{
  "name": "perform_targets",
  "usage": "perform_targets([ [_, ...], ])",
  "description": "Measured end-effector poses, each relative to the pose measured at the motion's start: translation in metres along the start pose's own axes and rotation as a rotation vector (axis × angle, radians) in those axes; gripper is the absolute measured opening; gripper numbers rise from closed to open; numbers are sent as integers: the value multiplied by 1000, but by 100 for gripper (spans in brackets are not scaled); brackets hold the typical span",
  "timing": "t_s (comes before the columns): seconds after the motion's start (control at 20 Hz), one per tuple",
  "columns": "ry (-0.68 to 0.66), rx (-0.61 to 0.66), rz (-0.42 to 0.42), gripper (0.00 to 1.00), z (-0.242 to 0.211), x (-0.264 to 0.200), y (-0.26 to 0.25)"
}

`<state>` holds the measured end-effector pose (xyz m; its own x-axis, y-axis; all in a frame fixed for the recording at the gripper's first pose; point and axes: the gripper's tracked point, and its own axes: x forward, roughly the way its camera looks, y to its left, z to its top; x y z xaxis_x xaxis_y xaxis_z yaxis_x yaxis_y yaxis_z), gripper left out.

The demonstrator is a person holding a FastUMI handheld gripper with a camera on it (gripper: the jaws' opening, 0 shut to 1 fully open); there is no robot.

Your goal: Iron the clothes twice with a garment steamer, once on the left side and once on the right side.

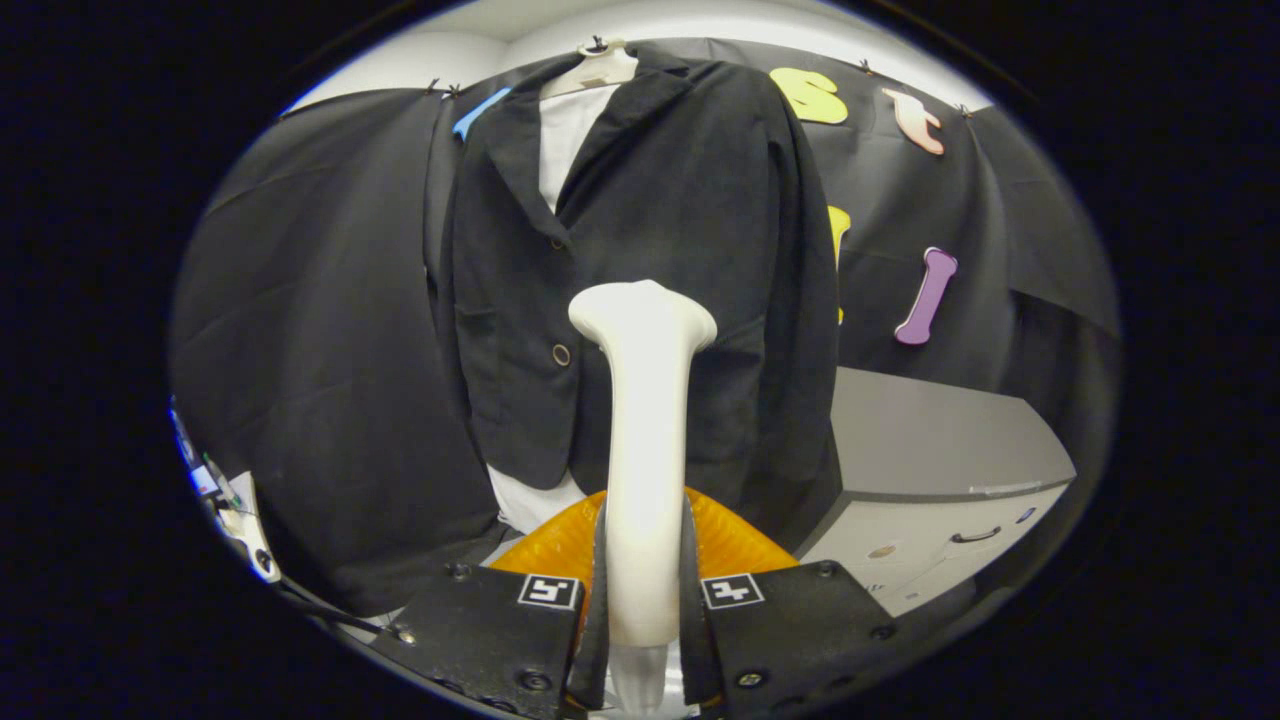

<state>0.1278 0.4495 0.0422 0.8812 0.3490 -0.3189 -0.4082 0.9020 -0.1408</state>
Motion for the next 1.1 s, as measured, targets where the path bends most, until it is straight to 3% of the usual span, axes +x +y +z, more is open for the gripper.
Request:
perform_targets([
  [1.1,194,16,23,31,-81,20,-4],
])
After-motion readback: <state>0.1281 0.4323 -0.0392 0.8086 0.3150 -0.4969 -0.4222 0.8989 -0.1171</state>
